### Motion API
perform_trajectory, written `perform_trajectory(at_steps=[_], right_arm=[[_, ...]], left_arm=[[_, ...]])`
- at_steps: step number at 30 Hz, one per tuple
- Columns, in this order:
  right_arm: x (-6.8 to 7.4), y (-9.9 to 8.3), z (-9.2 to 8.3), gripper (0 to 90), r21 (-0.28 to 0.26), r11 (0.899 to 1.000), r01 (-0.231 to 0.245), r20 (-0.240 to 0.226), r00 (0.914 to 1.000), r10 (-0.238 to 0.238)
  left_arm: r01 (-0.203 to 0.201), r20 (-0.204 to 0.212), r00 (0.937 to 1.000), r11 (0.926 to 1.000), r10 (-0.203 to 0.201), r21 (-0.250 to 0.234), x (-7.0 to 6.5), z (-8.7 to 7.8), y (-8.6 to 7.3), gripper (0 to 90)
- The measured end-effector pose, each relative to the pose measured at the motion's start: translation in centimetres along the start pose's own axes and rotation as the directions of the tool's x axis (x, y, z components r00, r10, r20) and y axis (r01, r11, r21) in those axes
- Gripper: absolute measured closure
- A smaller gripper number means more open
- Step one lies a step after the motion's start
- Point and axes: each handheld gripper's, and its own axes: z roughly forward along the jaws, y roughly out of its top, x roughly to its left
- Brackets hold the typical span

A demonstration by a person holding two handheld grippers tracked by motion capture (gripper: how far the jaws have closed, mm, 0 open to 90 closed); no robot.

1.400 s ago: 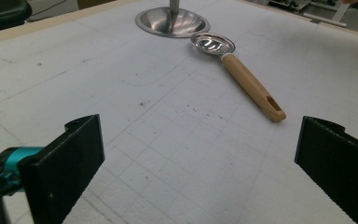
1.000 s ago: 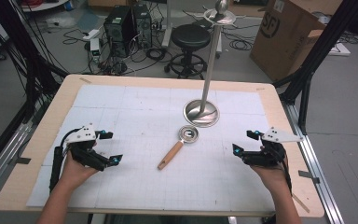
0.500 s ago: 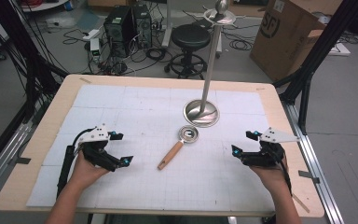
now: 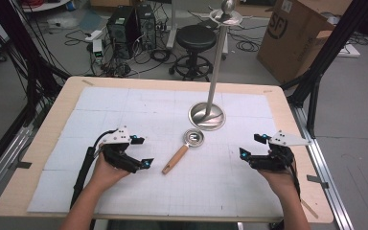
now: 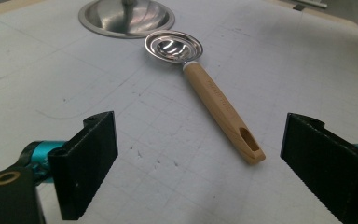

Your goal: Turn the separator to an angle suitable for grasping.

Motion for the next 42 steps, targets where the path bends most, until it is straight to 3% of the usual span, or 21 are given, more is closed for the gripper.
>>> perform_trajectory(at_steps=[9,16,24,36,39,41,42], right_arm=[[0.0,0.0,0.2,17.5,0.007,1.0,0.007,-0.001,1.0,-0.007],[0.1,0.0,0.2,17.5,0.01,1.0,0.006,0.004,1.0,-0.006],[0.1,0.0,0.3,17.5,0.009,1.0,0.012,0.001,0.9999,-0.012],[0.2,0.0,0.5,17.5,0.021,1.0,0.013,0.001,0.9999,-0.013],[0.2,-0.1,0.6,17.5,0.025,1.0,0.017,0.002,0.9999,-0.017],[0.2,-0.1,0.6,17.5,0.032,0.999,0.018,0.004,0.9998,-0.018],[0.2,-0.1,0.6,17.5,0.032,0.999,0.018,0.004,0.9998,-0.018]], left_arm=[[0.003,0.023,0.9997,0.9995,-0.004,0.033,-0.4,1.9,0.7,27.3],[-0.04,0.025,0.999,0.996,0.038,0.08,-1.4,4.0,2.0,31.5],[-0.047,0.018,0.9988,0.9893,0.045,0.138,-1.8,6.4,2.8,36.2],[-0.045,0.003,0.999,0.9649,0.046,0.259,-2.2,9.4,2.9,40.9],[-0.047,-0.014,0.9985,0.9562,0.054,0.289,-2.4,10.0,3.0,44.9],[-0.057,-0.025,0.9974,0.9457,0.068,0.32,-2.7,10.4,3.0,48.7],[-0.057,-0.025,0.9974,0.9457,0.068,0.32,-2.7,10.4,3.0,49.6]])
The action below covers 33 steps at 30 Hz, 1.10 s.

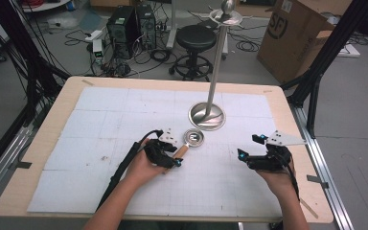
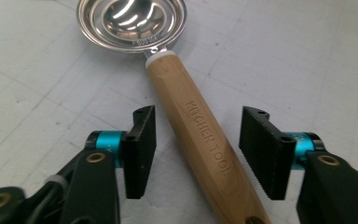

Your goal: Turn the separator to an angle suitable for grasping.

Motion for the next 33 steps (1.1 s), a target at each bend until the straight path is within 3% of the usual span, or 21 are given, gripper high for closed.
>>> perform_trajectory(at_steps=[2,7,14,17,20,23,26,31,33], right_arm=[[0.1,0.0,0.0,17.5,0.003,1.0,0.007,0.001,1.0,-0.007],[0.2,0.0,0.2,17.5,0.015,1.0,0.014,0.005,0.9999,-0.014],[0.2,0.0,0.1,17.5,0.016,1.0,0.014,0.008,0.9999,-0.015],[0.2,0.0,0.1,17.5,0.012,1.0,0.013,0.008,0.9999,-0.013],[0.2,-0.1,0.1,17.5,0.018,1.0,0.015,0.007,0.9999,-0.015],[0.2,0.0,0.1,17.5,0.012,1.0,0.016,0.005,0.9999,-0.016],[0.1,-0.1,0.1,17.5,0.018,1.0,0.008,0.005,1.0,-0.008],[0.3,-0.1,0.0,17.5,0.015,1.0,0.011,0.006,0.9999,-0.011],[0.2,-0.2,0.1,17.6,0.017,1.0,0.015,0.006,0.9999,-0.015]], left_arm=[[-0.016,-0.029,0.9994,0.9997,0.017,0.02,-0.4,0.2,0.2,50.1],[0.003,-0.036,0.9994,0.9995,-0.002,0.031,-0.5,0.1,0.3,54.6],[0.0,-0.041,0.9992,0.9985,0.002,0.054,-0.2,-0.1,0.4,62.4],[-0.016,-0.02,0.9997,0.9984,0.017,0.055,0.0,-0.2,0.3,68.1],[-0.014,-0.015,0.9998,0.9984,0.015,0.054,0.1,-0.3,0.3,68.3],[0.007,0.01,0.9999,0.9989,-0.008,0.047,0.3,-0.3,0.2,68.5],[0.04,0.068,0.9968,0.9984,-0.043,0.039,0.9,-0.5,0.0,69.9],[0.013,0.061,0.998,0.9989,-0.016,0.044,0.7,-0.5,0.0,69.9],[0.005,0.039,0.9992,0.9993,-0.006,0.037,0.5,-0.4,0.1,68.9]])
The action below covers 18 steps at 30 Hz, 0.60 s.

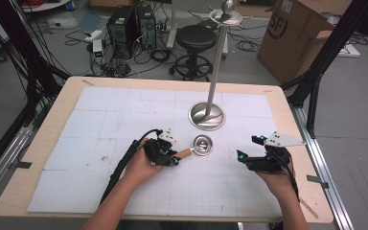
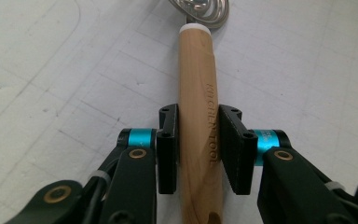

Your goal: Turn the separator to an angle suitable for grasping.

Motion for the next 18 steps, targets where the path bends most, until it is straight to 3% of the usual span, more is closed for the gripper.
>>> perform_trajectory(at_steps=[1,2,7,18], right_arm=[[0.0,0.0,0.0,17.6,0.0,1.0,0.0,0.0,1.0,0.0],[-0.04,-0.06,0.08,17.5,0.004,1.0,0.003,0.0,1.0,-0.003],[-0.03,-0.02,0.03,17.5,-0.001,1.0,0.0,0.0,1.0,0.0],[0.18,-0.07,0.43,17.5,0.015,1.0,0.008,-0.005,1.0,-0.007]], left_arm=[[0.0,0.0,1.0,1.0,0.0,0.0,0.0,0.0,0.0,67.5],[-0.017,-0.037,0.9992,0.9998,0.017,0.005,-0.26,0.06,0.09,64.8],[-0.027,-0.063,0.9976,0.9996,0.027,-0.005,-0.44,0.2,0.26,57.5],[-0.006,-0.074,0.9972,0.9996,0.003,-0.029,-0.22,0.43,0.79,55.7]])
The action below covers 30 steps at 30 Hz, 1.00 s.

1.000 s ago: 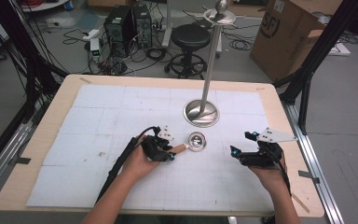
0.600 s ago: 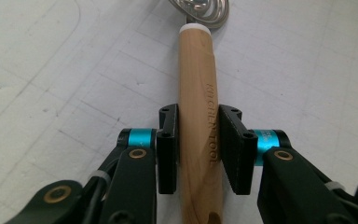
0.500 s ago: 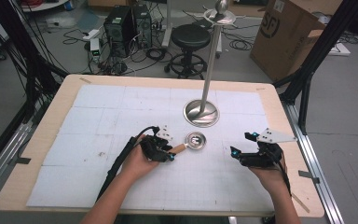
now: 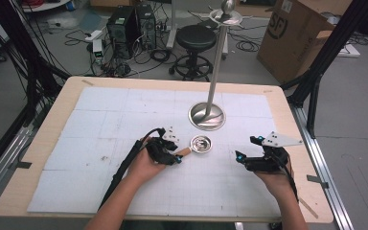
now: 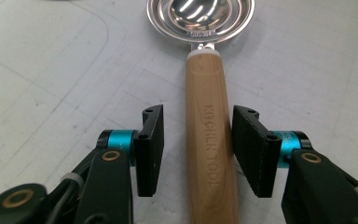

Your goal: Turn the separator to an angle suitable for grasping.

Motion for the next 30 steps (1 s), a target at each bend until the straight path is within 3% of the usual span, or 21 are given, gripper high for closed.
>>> perform_trajectory(at_steps=[6,10,13,16,18,22,26,30], right_arm=[[0.1,-0.1,0.1,17.5,0.006,1.0,0.0,-0.001,1.0,0.0],[0.1,-0.1,0.2,17.5,0.006,1.0,0.0,-0.004,1.0,0.0],[0.1,-0.1,0.2,17.5,0.008,1.0,-0.003,-0.007,1.0,0.003],[0.1,-0.1,0.3,17.5,0.008,1.0,0.001,-0.006,1.0,-0.001],[0.1,-0.2,0.3,17.5,0.011,1.0,0.003,-0.006,1.0,-0.003],[0.1,-0.2,0.1,17.5,0.006,1.0,0.0,-0.005,1.0,0.0],[0.0,-0.1,0.0,17.5,0.003,1.0,0.004,-0.002,1.0,-0.004],[0.0,0.0,0.0,17.5,0.001,1.0,0.003,0.0,1.0,-0.003]], left_arm=[[-0.037,0.001,0.9993,0.9991,0.037,0.023,-0.5,0.9,1.6,57.6],[-0.038,-0.027,0.9989,0.9977,0.04,0.055,-0.7,2.2,2.2,58.6],[-0.045,-0.001,0.999,0.9974,0.045,0.057,-0.5,2.3,2.3,67.1],[-0.067,-0.008,0.9977,0.9954,0.068,0.069,-0.7,2.3,2.5,68.2],[-0.062,-0.003,0.9981,0.9956,0.062,0.071,-0.6,2.3,2.6,68.3],[-0.05,0.044,0.9979,0.9964,0.047,0.068,-0.5,2.2,2.5,68.4],[-0.101,0.078,0.9924,0.993,0.096,0.062,-1.5,2.1,2.7,68.4],[-0.118,0.113,0.9873,0.992,0.112,0.045,-2.3,2.4,3.1,68.4]])
